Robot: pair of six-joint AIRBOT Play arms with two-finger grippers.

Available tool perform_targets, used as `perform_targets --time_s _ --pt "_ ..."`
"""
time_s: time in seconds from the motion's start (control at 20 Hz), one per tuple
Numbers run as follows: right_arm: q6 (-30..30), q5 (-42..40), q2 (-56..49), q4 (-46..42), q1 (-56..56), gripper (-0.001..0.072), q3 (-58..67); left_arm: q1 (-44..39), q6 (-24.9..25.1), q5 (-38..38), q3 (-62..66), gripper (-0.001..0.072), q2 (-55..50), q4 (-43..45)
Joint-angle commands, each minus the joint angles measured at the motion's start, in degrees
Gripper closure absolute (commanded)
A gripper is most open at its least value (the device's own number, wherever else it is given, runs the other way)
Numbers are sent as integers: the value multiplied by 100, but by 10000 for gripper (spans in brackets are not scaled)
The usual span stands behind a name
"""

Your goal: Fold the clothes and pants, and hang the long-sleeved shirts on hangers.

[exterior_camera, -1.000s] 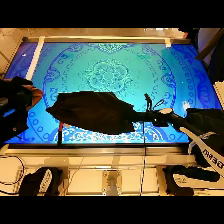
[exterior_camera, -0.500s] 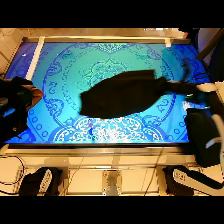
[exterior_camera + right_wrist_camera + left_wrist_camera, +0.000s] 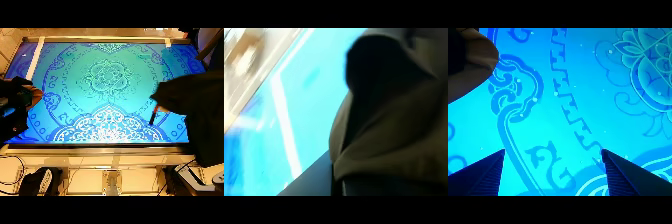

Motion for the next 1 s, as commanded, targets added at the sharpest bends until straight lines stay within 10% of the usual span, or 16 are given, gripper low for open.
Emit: perform_targets --time_s 0.0,0.4,0.55,0.6,0.8,0.95 --pt "295 820 103 -468 -1576 706 122 2 2 2 -2 13 4 -2" --pt "870 1106 221 -3578 -2214 700 118 2 2 0 -2 13 2 -2" --pt "999 1062 221 -3617 -2214 242 146 2 0 0 -2 13 4 -4" --pt "1174 1027 219 -3554 -2214 187 232 2 0 0 -2 13 4 -4" --pt "1329 588 256 -1486 -1998 210 837 2 2 2 -2 12 2 -4" --pt "177 411 374 675 -157 471 835 2 2 2 -2 13 4 -151"
